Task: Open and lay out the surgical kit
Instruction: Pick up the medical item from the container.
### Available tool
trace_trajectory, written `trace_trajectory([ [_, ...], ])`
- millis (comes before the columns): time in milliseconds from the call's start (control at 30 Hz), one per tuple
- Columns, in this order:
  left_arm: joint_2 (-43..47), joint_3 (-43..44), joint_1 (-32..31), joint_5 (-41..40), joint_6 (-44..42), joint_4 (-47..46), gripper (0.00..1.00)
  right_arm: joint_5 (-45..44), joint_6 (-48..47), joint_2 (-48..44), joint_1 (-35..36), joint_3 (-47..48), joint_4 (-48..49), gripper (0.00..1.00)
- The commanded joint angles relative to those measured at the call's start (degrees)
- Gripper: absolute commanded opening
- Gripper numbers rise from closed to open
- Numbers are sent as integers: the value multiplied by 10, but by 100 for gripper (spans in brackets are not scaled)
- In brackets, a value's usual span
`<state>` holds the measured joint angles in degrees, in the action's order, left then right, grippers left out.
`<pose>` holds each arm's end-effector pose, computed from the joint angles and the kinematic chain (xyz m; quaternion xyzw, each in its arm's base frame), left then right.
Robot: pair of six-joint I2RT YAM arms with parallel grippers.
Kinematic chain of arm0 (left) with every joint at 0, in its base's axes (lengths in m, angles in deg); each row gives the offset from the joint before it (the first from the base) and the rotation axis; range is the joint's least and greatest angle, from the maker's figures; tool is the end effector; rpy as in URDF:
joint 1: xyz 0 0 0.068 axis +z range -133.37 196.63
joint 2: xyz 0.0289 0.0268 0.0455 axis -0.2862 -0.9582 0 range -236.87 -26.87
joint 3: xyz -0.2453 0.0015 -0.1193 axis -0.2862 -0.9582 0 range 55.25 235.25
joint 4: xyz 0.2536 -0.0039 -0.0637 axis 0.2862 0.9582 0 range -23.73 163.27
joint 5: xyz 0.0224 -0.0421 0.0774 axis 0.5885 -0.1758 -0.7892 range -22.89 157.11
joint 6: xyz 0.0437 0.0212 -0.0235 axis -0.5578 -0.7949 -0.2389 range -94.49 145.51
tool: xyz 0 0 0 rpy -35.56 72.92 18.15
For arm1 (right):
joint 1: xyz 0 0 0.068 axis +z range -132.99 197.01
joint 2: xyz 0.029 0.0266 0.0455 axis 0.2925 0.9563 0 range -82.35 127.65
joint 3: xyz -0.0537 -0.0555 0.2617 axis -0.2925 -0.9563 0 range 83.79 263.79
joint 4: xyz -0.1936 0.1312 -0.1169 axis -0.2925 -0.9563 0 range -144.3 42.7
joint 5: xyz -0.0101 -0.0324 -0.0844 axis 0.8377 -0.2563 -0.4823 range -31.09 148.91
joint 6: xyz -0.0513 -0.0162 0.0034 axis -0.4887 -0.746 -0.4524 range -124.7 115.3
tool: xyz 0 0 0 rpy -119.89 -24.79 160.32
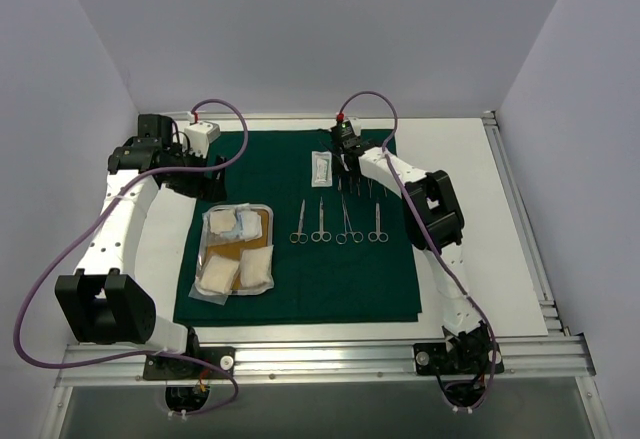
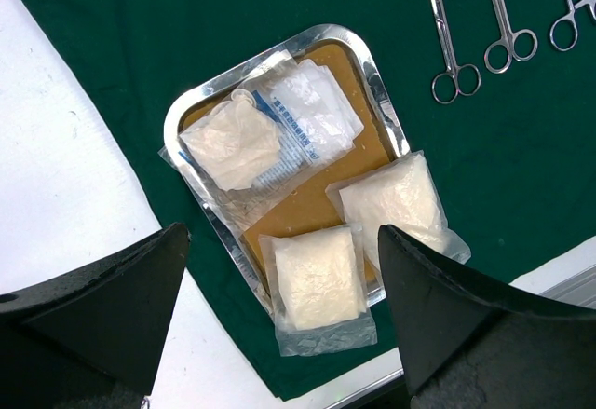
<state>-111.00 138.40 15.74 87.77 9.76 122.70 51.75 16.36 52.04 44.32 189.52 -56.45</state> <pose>0.2966 -0.0170 0.3414 0.1864 0.9270 -0.1350 0.2960 0.4773 0.2415 0.1703 -0.0215 0.8965 0.1288 0.4235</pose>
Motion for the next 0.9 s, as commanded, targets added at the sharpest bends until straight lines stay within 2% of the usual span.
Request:
trace_trajectory([
  [0, 6, 2, 5, 16, -11, -3, 92, 7, 6, 1, -6, 7, -3, 17],
  [133, 6, 2, 5, 15, -11, -2, 92, 14, 13, 5, -10, -1, 2, 15],
  [333, 8, 3, 5, 15, -14, -1, 91, 27, 17, -2, -10, -12, 17, 4],
  [400, 8, 3, 5, 15, -14, 0, 91, 19, 17, -9, -9, -15, 17, 4],
  [667, 2, 9, 5, 19, -15, 4, 92, 17, 16, -21, -8, -18, 15, 11],
  [733, 1, 10, 5, 19, -15, 4, 91, 17, 20, -23, -7, -24, 17, 18],
  [867, -1, 13, 5, 22, -16, 8, 91, 16, 20, -27, -2, -20, 15, 24],
])
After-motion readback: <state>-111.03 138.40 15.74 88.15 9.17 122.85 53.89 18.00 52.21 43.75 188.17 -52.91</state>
